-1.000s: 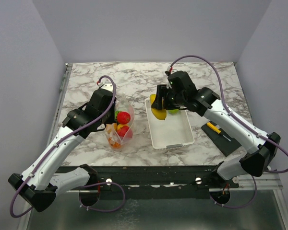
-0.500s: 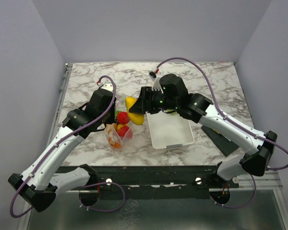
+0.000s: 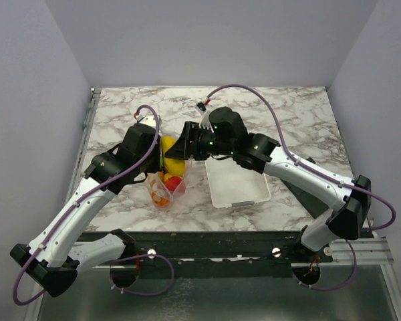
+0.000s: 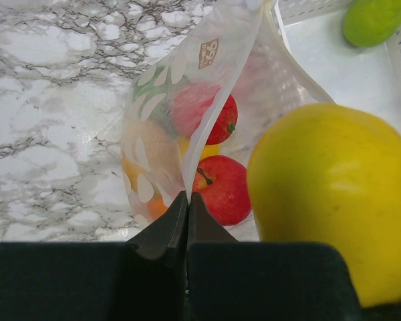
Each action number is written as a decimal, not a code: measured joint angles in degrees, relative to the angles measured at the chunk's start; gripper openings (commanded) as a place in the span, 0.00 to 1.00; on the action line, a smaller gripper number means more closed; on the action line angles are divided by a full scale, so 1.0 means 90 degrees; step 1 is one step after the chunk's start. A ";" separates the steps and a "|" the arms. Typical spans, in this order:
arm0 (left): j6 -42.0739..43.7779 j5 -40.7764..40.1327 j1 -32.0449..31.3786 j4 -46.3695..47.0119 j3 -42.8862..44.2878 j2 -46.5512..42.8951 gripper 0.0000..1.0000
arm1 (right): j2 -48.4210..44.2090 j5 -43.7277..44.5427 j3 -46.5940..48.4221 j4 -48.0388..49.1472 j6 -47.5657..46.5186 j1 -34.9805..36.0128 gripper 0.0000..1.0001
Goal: Place the food in the zip-top bag and seal the zipper
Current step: Place the fake fruit in the zipper food storage bag.
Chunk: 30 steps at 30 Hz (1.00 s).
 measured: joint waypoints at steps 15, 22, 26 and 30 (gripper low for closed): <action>0.0000 0.0024 0.0000 0.0000 0.0015 -0.0019 0.00 | 0.0044 0.0466 -0.0991 0.0287 0.0559 0.0221 0.22; 0.0000 0.0024 0.0000 0.0000 0.0015 -0.0019 0.00 | 0.0362 0.0746 -0.0811 0.0168 0.0624 0.0248 0.29; 0.0000 0.0027 0.0000 0.0000 0.0015 -0.0019 0.00 | 0.0709 0.0872 -0.0432 -0.0090 0.0622 0.0250 0.37; 0.0000 0.0046 0.0000 0.0000 0.0015 -0.0019 0.00 | 0.0942 0.0959 -0.0083 -0.0321 0.0622 0.0250 0.51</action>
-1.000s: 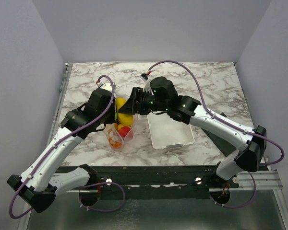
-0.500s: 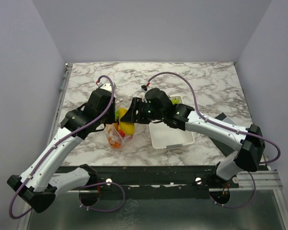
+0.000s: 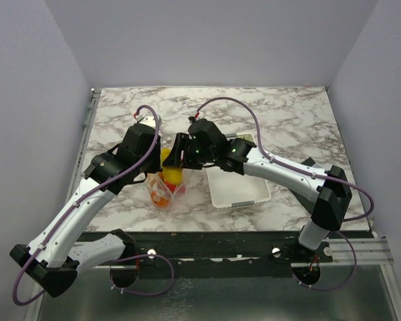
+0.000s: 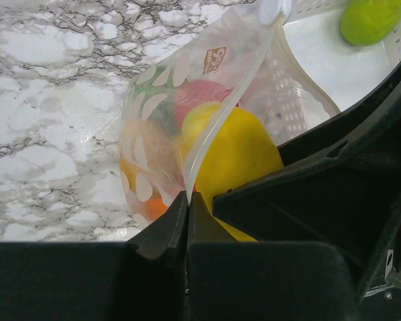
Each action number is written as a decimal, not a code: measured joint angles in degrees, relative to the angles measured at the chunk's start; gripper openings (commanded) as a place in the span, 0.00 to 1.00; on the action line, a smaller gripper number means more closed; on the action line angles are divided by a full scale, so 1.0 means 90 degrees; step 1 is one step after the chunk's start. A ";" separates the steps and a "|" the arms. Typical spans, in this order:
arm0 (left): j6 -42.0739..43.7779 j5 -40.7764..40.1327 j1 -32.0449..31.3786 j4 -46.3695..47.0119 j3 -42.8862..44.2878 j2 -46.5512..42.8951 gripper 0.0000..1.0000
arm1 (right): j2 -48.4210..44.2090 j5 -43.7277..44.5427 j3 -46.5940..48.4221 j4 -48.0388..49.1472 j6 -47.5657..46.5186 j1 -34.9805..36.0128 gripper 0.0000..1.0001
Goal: Place the food in the zip-top bag and seal the zipper
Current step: Place the fake fruit in the zipper food storage bag.
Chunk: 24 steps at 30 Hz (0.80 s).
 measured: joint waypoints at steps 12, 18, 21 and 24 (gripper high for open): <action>0.0010 0.0012 0.0012 0.0005 0.0000 0.0000 0.00 | 0.0442 0.0056 0.0614 -0.0454 -0.0078 -0.0002 0.85; 0.0010 0.0012 0.0012 0.0005 0.0000 0.0000 0.00 | 0.0440 0.0063 0.0614 -0.0464 -0.0211 -0.0002 0.85; 0.0010 0.0015 0.0012 0.0007 0.0000 0.0002 0.00 | 0.0393 0.0097 0.0614 -0.0510 -0.0311 0.0000 0.84; 0.0012 0.0015 0.0012 0.0015 0.0000 0.0027 0.00 | 0.0272 0.0221 0.0648 -0.0670 -0.0437 0.0000 0.83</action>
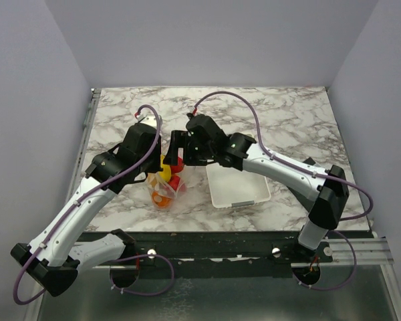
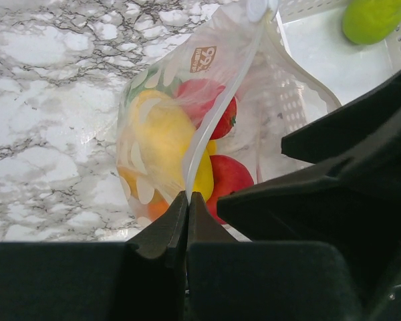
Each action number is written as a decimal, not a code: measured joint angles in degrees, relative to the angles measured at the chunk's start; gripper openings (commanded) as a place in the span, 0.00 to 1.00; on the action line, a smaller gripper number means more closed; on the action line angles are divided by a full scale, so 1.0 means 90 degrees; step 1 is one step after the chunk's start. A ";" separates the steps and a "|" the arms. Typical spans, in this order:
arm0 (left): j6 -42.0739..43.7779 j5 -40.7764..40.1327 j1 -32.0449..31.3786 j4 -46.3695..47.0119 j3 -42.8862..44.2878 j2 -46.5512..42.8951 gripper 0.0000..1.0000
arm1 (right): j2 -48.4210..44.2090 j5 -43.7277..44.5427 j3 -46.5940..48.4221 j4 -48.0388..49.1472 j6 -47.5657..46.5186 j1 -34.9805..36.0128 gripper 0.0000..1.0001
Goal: Place the food in the zip-top bag and seal the zipper
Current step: Place the fake fruit in the zipper food storage bag, then pick up the fake fruit from the bin.
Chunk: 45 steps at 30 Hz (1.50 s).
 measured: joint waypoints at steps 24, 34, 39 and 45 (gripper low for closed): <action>0.0000 0.0000 0.0000 0.0063 0.0000 0.0104 0.00 | -0.1248 0.1608 0.0168 -0.1960 -0.1467 -0.1054 0.80; 0.0000 0.0000 0.0000 0.0063 0.0000 0.0104 0.00 | -0.1086 0.2183 -0.0185 -0.2310 -0.2028 -0.1846 0.81; 0.0000 -0.0002 0.0000 0.0061 0.0000 0.0104 0.00 | -0.0704 0.2307 -0.0233 -0.2290 -0.2232 -0.2159 0.81; -0.0002 0.0000 0.0000 0.0061 0.0000 0.0104 0.00 | -0.0192 0.2336 -0.0289 -0.2232 -0.2424 -0.2518 0.81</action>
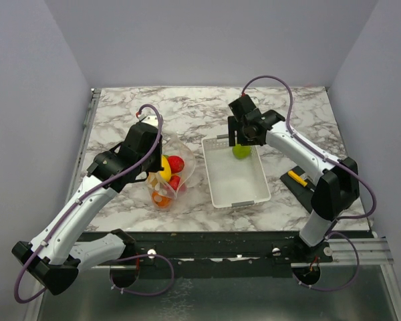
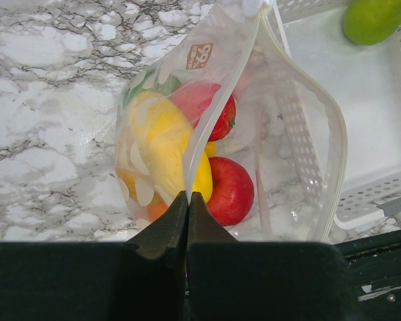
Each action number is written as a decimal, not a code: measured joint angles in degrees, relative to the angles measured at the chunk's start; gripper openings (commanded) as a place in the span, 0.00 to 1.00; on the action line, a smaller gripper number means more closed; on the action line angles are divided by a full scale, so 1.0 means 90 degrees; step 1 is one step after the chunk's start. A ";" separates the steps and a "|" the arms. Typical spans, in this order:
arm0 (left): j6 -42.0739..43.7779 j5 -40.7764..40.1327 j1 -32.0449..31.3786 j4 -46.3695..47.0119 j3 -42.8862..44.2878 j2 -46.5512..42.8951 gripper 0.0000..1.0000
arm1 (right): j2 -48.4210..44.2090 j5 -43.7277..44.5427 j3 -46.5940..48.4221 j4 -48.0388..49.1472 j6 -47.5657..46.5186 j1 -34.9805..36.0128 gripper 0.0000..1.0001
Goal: Place the food in the zip-top bag and seal the zipper
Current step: Pick up the fake fruit from the bin.
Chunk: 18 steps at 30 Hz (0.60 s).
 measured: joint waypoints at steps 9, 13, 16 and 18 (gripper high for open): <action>0.0002 -0.0002 0.0000 0.0000 0.0000 0.0000 0.00 | 0.0763 -0.0007 0.0180 0.0126 -0.0248 -0.0325 0.76; 0.0002 -0.0002 0.0000 -0.0002 0.0000 0.0000 0.00 | 0.0988 -0.0053 0.0355 0.0165 -0.0340 -0.0454 0.73; 0.0002 -0.0002 0.0000 -0.0002 0.0000 0.0000 0.00 | 0.1098 -0.0117 0.0486 0.0248 -0.0384 -0.0546 0.71; 0.0002 -0.0005 0.0000 -0.0005 0.0000 0.0000 0.00 | 0.1192 -0.0163 0.0605 0.0277 -0.0410 -0.0578 0.70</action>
